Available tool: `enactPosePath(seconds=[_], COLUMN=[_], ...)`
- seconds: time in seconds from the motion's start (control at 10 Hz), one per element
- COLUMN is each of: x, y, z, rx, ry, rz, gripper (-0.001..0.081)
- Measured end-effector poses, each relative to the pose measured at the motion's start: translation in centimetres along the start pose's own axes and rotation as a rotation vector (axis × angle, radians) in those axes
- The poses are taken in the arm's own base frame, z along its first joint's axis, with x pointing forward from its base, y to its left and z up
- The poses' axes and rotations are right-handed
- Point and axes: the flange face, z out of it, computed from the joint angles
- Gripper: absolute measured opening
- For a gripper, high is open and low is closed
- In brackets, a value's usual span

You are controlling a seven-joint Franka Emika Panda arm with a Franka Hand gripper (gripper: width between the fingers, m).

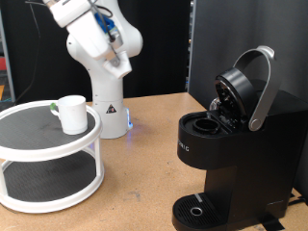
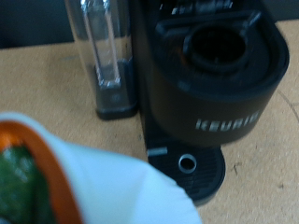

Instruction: Make a cup of coffee with the keurig machine

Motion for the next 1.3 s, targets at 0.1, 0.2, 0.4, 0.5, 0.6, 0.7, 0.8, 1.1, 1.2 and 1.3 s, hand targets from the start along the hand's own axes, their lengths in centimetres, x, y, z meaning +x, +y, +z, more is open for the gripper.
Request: enactPosePath(seconds=[0.1, 0.2, 0.4, 0.5, 0.6, 0.7, 0.8, 1.1, 1.2, 1.3], x=[1.3, 2.7, 5.2, 6.3, 7.2, 7.7, 7.7, 7.9, 8.4, 8.9], y=[-0.6, -1.0, -1.5, -1.7, -1.8, -1.7, -1.7, -2.0, -2.0, -1.7], z=[0.1, 0.3, 1.1, 1.7, 2.5, 2.9, 2.9, 3.6, 3.9, 4.2], rx=[0.000, -0.008, -0.028, -0.034, -0.047, -0.061, -0.057, 0.023, 0.059, 0.081], ry=[0.013, 0.022, 0.017, 0.004, -0.017, -0.033, -0.029, -0.095, -0.131, -0.155], rz=[0.010, 0.018, 0.031, 0.039, 0.057, 0.072, 0.071, 0.004, -0.015, -0.025], gripper=[0.0115, 0.0115, 0.0115, 0.0115, 0.0115, 0.0115, 0.0115, 0.0115, 0.0115, 0.0115])
